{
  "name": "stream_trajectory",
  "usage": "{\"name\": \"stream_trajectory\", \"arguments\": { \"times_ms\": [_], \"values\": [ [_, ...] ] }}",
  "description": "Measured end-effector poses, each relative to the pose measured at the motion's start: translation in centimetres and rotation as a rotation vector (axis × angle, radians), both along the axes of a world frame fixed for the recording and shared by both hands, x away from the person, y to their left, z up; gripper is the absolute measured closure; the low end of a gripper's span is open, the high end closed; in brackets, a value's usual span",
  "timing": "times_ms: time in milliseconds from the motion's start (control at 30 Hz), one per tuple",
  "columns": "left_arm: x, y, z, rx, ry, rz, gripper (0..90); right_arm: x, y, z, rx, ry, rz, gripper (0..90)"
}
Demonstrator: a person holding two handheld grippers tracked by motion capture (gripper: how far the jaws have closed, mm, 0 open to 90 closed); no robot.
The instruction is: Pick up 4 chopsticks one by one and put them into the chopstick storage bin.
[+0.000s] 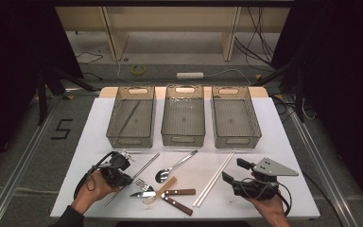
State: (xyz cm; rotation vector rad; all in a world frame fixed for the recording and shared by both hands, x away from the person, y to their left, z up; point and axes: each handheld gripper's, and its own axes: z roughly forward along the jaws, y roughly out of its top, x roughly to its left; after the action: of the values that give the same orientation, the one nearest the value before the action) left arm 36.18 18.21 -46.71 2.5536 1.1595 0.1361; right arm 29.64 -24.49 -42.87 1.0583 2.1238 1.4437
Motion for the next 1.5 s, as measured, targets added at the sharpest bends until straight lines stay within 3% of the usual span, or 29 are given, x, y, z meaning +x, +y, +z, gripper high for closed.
{"name": "stream_trajectory", "arguments": {
  "times_ms": [367,633,1167,1500],
  "values": [
    [-0.1,-0.2,0.0,0.018,-0.011,-0.023,85.0,0.0,0.1,0.0,-0.003,0.001,0.002,26.4],
    [-0.1,0.0,0.2,-0.007,-0.016,-0.028,85.5,0.0,0.0,0.0,-0.003,0.0,0.002,26.4],
    [-0.5,1.0,2.1,-0.057,-0.084,-0.012,85.7,0.0,0.0,0.0,-0.004,-0.001,0.001,26.4],
    [-1.1,1.3,4.3,-0.101,-0.132,-0.03,85.8,0.0,0.0,0.0,-0.005,0.001,0.001,26.4]
  ]
}}
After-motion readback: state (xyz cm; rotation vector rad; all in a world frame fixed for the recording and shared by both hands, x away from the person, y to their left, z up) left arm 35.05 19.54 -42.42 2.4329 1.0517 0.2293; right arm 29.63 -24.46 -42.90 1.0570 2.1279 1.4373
